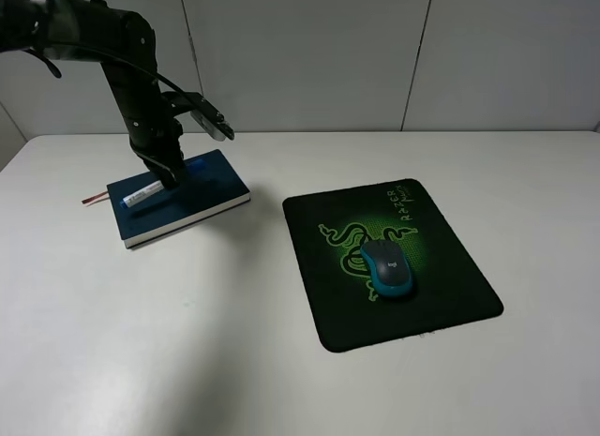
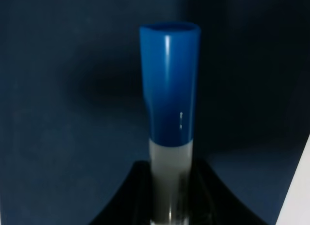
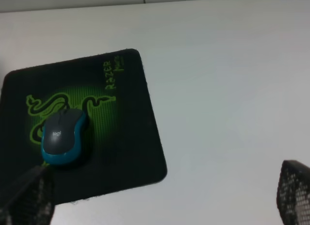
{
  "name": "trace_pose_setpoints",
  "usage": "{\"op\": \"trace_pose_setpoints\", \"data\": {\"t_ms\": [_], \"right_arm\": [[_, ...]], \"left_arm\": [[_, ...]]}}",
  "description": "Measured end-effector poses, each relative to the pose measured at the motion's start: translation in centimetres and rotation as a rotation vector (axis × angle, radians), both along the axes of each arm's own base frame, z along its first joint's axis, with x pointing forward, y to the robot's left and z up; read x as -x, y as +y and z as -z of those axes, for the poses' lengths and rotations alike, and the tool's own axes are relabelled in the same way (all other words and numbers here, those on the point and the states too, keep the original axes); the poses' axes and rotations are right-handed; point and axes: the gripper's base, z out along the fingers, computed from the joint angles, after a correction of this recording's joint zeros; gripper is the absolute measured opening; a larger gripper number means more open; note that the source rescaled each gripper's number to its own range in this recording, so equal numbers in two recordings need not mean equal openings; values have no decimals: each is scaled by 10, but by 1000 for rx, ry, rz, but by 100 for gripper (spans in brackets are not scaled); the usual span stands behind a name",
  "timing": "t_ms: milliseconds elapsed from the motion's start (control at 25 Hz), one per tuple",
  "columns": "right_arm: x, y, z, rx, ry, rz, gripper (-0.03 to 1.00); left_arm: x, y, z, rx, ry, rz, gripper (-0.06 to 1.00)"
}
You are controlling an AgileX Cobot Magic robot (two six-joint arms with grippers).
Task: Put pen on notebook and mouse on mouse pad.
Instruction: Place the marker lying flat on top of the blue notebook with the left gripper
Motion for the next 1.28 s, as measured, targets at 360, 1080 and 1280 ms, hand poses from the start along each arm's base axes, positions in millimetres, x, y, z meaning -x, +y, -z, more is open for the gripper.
{"op": "trace_pose_setpoints", "data": {"t_ms": [360, 1080, 1280], "right_arm": [[0, 0, 0, 0, 0, 0, 100], [0, 0, 0, 0, 0, 0, 100], [0, 0, 0, 0, 0, 0, 100]], "left_arm": [[0, 0, 0, -5, 6, 24, 0], [-2, -1, 0, 4, -25, 31, 93], [-3, -1, 0, 5, -28, 31, 99]]}}
